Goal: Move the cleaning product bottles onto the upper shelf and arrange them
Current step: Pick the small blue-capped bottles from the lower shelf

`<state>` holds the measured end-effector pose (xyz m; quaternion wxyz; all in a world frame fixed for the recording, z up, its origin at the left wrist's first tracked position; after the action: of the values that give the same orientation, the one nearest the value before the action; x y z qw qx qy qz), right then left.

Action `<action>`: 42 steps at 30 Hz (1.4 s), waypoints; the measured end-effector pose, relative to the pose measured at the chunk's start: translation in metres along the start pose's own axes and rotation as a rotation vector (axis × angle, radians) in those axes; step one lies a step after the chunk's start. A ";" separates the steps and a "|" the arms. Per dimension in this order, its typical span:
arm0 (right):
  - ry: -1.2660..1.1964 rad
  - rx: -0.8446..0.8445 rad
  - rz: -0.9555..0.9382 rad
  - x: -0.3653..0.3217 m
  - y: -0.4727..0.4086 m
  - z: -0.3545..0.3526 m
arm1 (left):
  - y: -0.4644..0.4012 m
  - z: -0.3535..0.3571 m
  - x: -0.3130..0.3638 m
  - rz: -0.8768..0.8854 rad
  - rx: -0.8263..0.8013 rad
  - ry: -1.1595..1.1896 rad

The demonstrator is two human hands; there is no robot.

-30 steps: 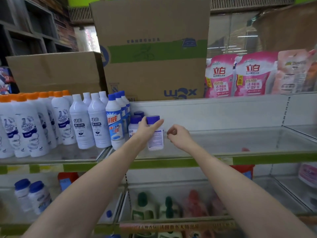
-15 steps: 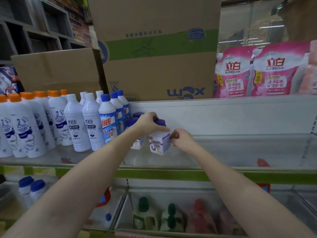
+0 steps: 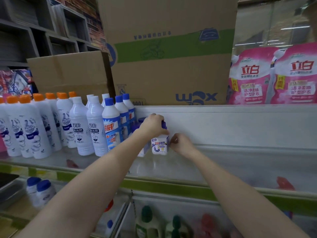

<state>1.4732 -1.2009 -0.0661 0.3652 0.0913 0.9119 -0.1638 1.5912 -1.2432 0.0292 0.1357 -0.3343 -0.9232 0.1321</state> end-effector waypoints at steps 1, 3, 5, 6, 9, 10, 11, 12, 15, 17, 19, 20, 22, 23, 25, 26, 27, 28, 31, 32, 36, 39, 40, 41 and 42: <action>0.002 0.008 0.000 0.000 -0.003 0.001 | -0.004 0.002 -0.002 -0.026 0.007 0.006; -0.006 0.020 0.004 0.000 -0.007 0.003 | -0.010 0.007 -0.006 -0.072 0.013 -0.003; -0.005 0.035 0.002 0.000 -0.011 0.005 | -0.016 0.012 -0.008 -0.099 0.032 -0.007; -0.002 0.045 0.001 0.000 -0.012 0.006 | -0.019 0.014 -0.008 -0.104 0.047 -0.004; -0.015 0.075 0.005 0.003 -0.016 0.005 | -0.027 0.019 -0.011 -0.113 0.077 -0.002; -0.020 0.079 0.007 0.004 -0.016 0.005 | -0.029 0.020 -0.012 -0.118 0.077 -0.003; -0.024 0.079 0.009 0.006 -0.017 0.006 | -0.031 0.020 -0.012 -0.125 0.071 0.001; -0.027 0.076 0.010 0.008 -0.017 0.006 | -0.032 0.020 -0.013 -0.130 0.063 0.007; -0.026 0.062 0.022 0.011 -0.017 0.008 | -0.031 0.021 -0.012 -0.137 0.053 0.007; -0.027 0.063 0.021 0.008 -0.016 0.007 | -0.029 0.020 -0.011 -0.138 0.071 -0.002; -0.023 0.065 0.012 0.002 -0.012 0.004 | -0.025 0.021 -0.007 -0.137 0.069 -0.022; -0.018 0.065 0.008 0.000 -0.010 0.003 | -0.022 0.020 -0.005 -0.137 0.067 -0.031; -0.003 0.071 0.006 -0.004 -0.005 -0.001 | -0.015 0.015 0.000 -0.135 0.085 -0.031; 0.005 0.074 0.008 -0.005 -0.001 -0.003 | -0.010 0.012 0.002 -0.129 0.107 -0.023; 0.014 0.080 0.017 -0.008 0.004 -0.007 | -0.003 0.008 0.006 -0.100 0.160 -0.012; 0.017 0.083 0.030 -0.009 0.009 -0.009 | 0.002 0.005 0.008 -0.076 0.188 -0.006; 0.018 0.086 0.050 -0.010 0.014 -0.011 | 0.007 0.004 0.010 -0.050 0.210 -0.002; 0.019 0.095 0.072 -0.009 0.018 -0.013 | 0.012 0.003 0.013 -0.019 0.223 0.002; 0.006 0.160 0.096 -0.010 0.035 -0.021 | 0.028 0.008 0.017 0.047 0.196 0.031; 0.000 0.186 0.097 -0.011 0.042 -0.025 | 0.034 0.011 0.017 0.059 0.182 0.047; -0.025 0.277 0.115 -0.011 0.080 -0.038 | 0.063 0.025 0.026 0.098 0.117 0.056; -0.021 0.366 0.129 -0.013 0.115 -0.047 | 0.091 0.026 0.041 0.138 0.050 0.118; -0.042 0.420 0.141 -0.013 0.130 -0.050 | 0.103 0.025 0.047 0.159 0.032 0.143; -0.066 0.476 0.148 -0.014 0.149 -0.050 | 0.115 0.025 0.053 0.183 0.014 0.165; -0.076 0.527 0.153 -0.015 0.169 -0.049 | 0.128 0.025 0.060 0.204 -0.006 0.187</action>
<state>1.5014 -1.0272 -0.0615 0.3740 0.2454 0.8140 -0.3706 1.6132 -1.1127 -0.0274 0.2062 -0.4375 -0.8682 0.1108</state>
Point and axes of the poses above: each hand's wrist, its own y-axis away from the middle knuckle, its own z-axis out of the palm, x = y × z, the point moved 8 cm from there along -y, towards the middle knuckle, and after that the axes turned 2 degrees about -x, right-handed, at the moved point
